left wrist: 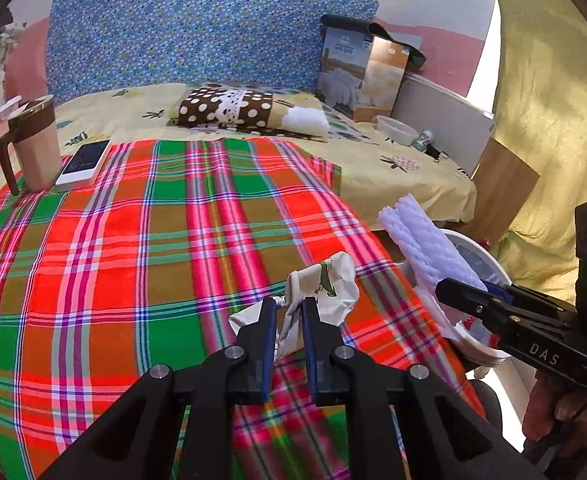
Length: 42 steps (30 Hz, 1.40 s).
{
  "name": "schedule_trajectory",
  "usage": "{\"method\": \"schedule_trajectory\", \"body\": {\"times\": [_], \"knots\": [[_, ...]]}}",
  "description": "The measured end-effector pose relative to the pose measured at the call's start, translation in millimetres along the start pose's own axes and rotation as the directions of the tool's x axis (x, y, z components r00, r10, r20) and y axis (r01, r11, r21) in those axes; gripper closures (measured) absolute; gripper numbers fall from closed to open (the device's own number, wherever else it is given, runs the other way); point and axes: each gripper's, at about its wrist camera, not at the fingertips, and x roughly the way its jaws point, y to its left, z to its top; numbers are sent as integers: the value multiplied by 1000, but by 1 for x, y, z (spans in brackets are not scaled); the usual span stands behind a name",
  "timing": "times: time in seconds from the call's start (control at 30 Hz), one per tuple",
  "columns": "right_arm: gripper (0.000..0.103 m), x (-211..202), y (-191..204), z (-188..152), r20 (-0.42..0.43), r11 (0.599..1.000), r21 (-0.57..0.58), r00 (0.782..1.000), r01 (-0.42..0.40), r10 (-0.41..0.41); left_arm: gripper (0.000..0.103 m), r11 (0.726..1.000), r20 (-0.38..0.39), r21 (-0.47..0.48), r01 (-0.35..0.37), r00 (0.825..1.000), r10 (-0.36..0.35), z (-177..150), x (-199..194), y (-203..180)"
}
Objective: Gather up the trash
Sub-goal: 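Carry the foam net and napkin over the mesh bin and open both tools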
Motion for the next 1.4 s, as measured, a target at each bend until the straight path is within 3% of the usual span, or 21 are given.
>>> {"method": "schedule_trajectory", "body": {"times": [0.73, 1.4], "knots": [[75, -44, -54, -19, 60, 981, 131, 986, 145, -154, 90, 981, -8, 145, 127, 992, -127, 16, 18, -93], [75, -51, -106, -37, -8, 939, 236, 967, 251, -256, 90, 936, -95, 255, 243, 969, -226, 17, 67, -172]]}}
